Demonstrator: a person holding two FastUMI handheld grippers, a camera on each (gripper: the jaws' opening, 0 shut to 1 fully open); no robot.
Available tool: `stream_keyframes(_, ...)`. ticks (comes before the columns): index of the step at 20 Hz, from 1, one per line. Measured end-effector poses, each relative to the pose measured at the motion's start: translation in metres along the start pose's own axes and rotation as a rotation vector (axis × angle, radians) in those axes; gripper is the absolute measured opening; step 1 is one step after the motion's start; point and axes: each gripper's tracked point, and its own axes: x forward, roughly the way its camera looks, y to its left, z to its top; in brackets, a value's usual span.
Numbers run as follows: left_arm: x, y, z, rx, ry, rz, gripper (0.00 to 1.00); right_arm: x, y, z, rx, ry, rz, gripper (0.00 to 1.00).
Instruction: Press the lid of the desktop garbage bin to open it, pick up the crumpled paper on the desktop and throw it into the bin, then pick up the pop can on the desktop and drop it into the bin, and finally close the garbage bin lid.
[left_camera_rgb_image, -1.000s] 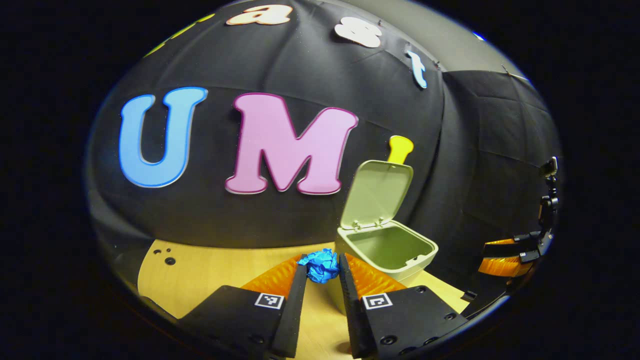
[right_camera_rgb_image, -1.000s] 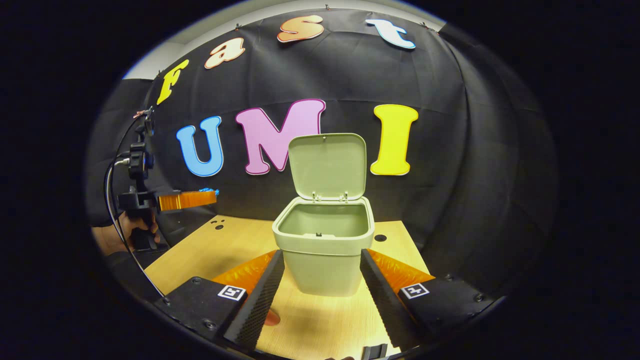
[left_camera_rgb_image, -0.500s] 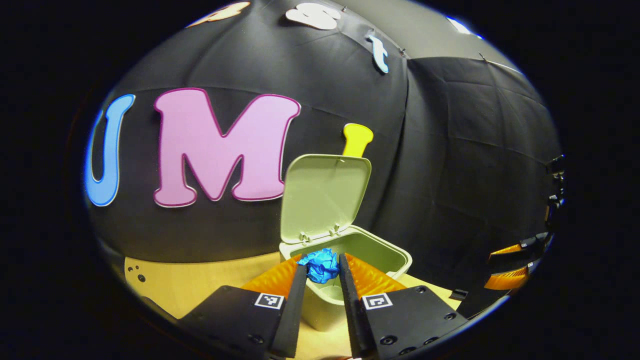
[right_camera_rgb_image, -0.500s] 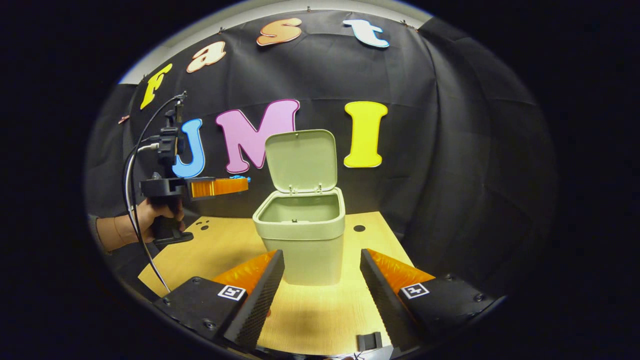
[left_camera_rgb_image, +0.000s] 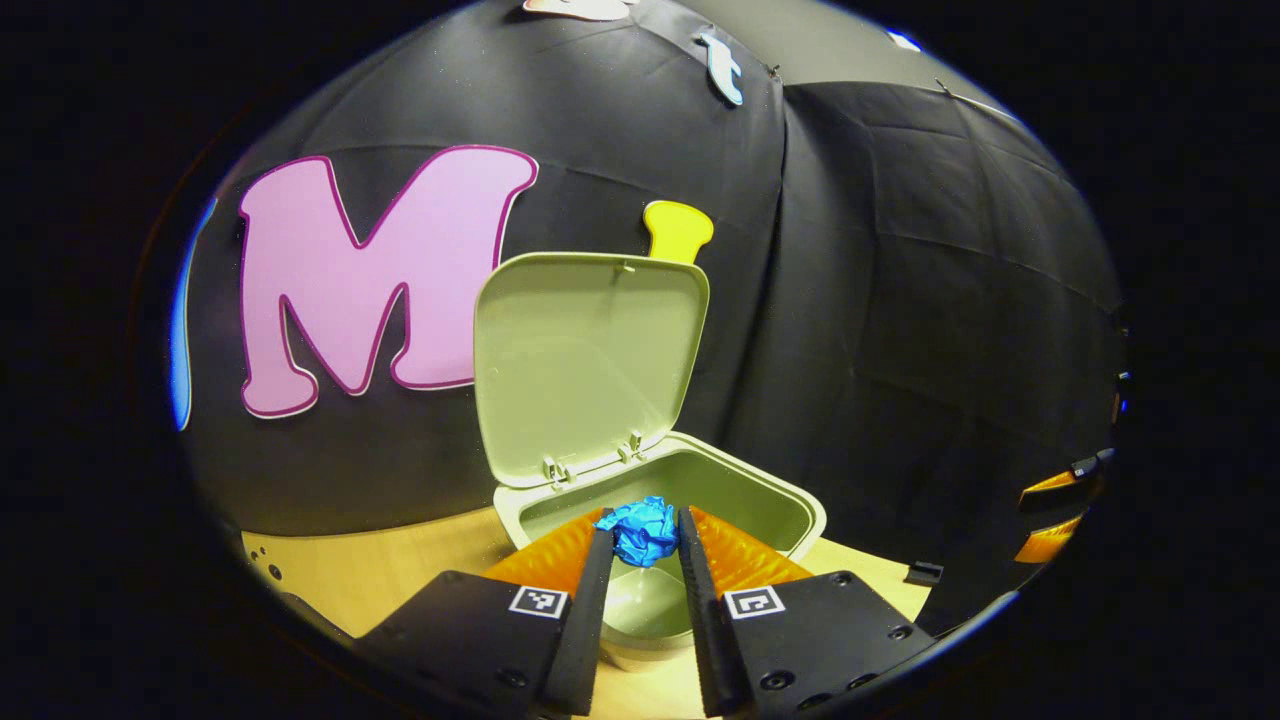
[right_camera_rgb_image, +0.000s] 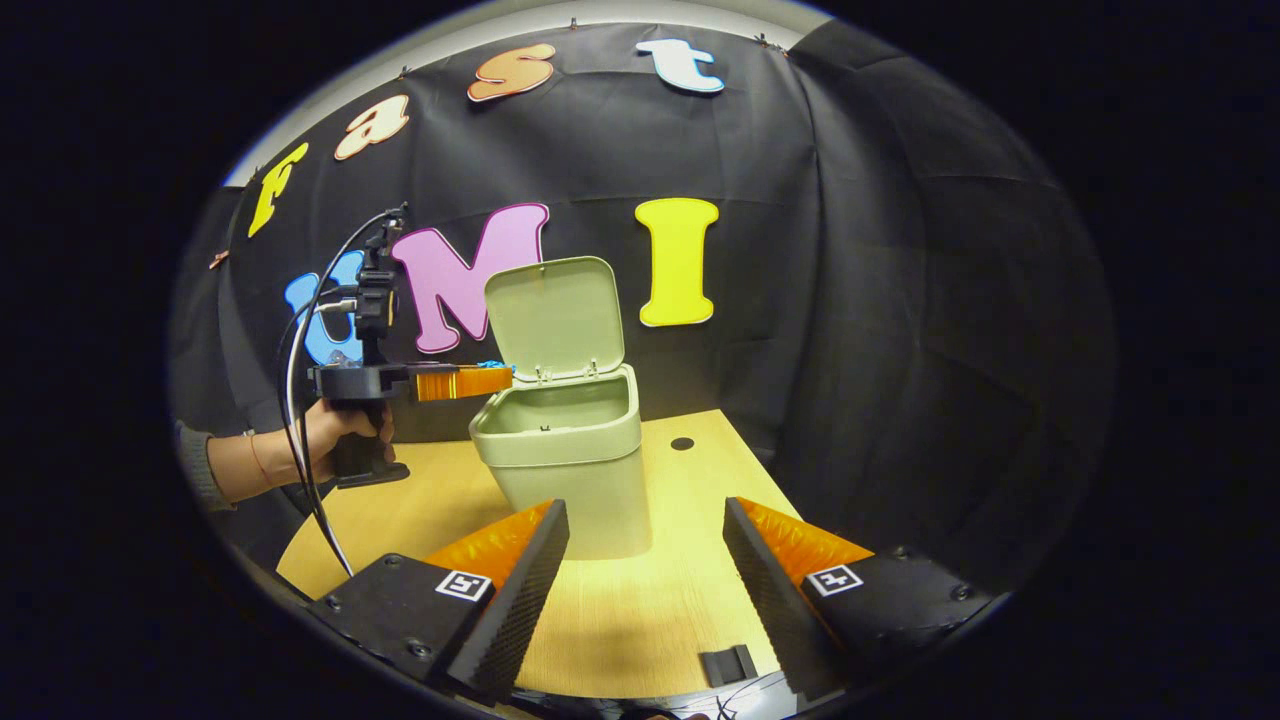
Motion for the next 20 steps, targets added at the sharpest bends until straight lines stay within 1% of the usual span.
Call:
stream_keyframes(5, 0.008, 0.000, -0.008, -0.005, 0.030, -0.016, 0.43, 0.000, 0.000, -0.003, 0.015, 0.004, -0.006, 0.98)
stream_keyframes(9, 0.010, 0.000, -0.013, 0.009, 0.045, -0.016, 0.52, 0.001, 0.004, -0.005, 0.008, 0.011, 0.003, 0.98)
stream_keyframes(10, 0.012, -0.002, -0.015, 0.010, 0.050, -0.022, 0.48, 0.000, 0.005, -0.006, 0.006, 0.012, 0.005, 0.98)
stream_keyframes(11, 0.012, -0.004, -0.016, 0.008, 0.055, -0.031, 0.61, 0.000, 0.006, -0.006, 0.002, 0.013, 0.006, 0.98)
stream_keyframes(12, 0.011, -0.003, -0.018, 0.006, 0.053, -0.029, 0.70, -0.001, 0.006, -0.007, -0.003, 0.014, 0.007, 0.98)
stream_keyframes(13, 0.011, -0.001, -0.018, 0.004, 0.049, -0.019, 0.75, 0.000, 0.006, -0.007, -0.006, 0.015, 0.008, 0.98)
stream_keyframes(16, 0.007, 0.003, -0.019, -0.005, 0.043, 0.002, 0.87, -0.001, 0.008, -0.008, -0.003, 0.019, 0.024, 0.98)
stream_keyframes(18, 0.001, 0.006, -0.018, -0.019, 0.035, 0.012, 0.92, -0.001, 0.013, -0.010, -0.007, 0.022, 0.047, 0.98)
stream_keyframes(20, -0.011, 0.013, -0.016, -0.030, 0.021, 0.035, 0.94, 0.000, 0.019, -0.011, -0.013, 0.028, 0.076, 0.98)
